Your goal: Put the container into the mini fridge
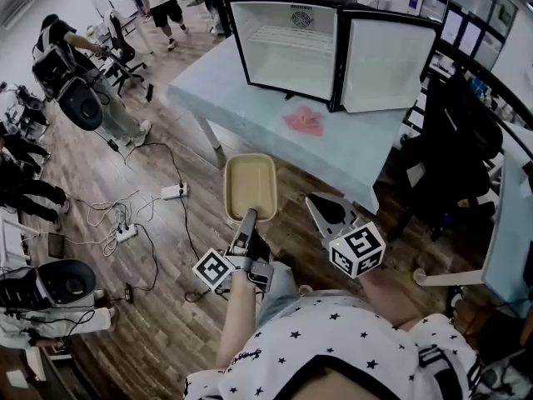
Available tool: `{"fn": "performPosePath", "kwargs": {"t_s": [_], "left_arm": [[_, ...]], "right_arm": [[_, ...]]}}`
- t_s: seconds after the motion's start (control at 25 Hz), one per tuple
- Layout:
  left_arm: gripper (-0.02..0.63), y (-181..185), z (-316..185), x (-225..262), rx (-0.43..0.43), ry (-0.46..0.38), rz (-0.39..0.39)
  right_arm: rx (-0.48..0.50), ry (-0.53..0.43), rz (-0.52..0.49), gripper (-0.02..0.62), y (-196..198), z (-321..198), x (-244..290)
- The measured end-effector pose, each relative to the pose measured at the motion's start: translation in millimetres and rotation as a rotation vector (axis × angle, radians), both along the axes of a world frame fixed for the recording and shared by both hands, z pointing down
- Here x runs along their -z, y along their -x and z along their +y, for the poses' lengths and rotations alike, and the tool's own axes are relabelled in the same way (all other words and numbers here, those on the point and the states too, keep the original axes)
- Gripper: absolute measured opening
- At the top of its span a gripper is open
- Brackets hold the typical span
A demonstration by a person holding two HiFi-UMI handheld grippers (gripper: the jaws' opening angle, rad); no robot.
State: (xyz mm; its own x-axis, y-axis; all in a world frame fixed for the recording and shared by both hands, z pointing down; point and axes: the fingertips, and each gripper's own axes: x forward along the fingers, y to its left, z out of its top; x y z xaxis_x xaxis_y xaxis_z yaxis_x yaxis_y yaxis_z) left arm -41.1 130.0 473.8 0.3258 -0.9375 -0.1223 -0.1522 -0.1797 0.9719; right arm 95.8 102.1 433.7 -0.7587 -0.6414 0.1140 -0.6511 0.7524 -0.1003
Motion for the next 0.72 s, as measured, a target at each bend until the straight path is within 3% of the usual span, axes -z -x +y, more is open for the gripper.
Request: {"fn": "performPosePath", "kwargs": {"t_s": [0.24,0.72], "left_arm": [[0.232,10.0,-23.1,-3.3,-0.006,-0.002,-0.003],[0.232,34.4,-123.3,-9.7,-0.076,-0.014,0.0]], "right_arm": [[-0.013,0.0,0.001,0.021,7.1,-19.5,-4.2],[-0.09,-0.008,0.008,0.021,29.3,-107.9,-9.6]]}}
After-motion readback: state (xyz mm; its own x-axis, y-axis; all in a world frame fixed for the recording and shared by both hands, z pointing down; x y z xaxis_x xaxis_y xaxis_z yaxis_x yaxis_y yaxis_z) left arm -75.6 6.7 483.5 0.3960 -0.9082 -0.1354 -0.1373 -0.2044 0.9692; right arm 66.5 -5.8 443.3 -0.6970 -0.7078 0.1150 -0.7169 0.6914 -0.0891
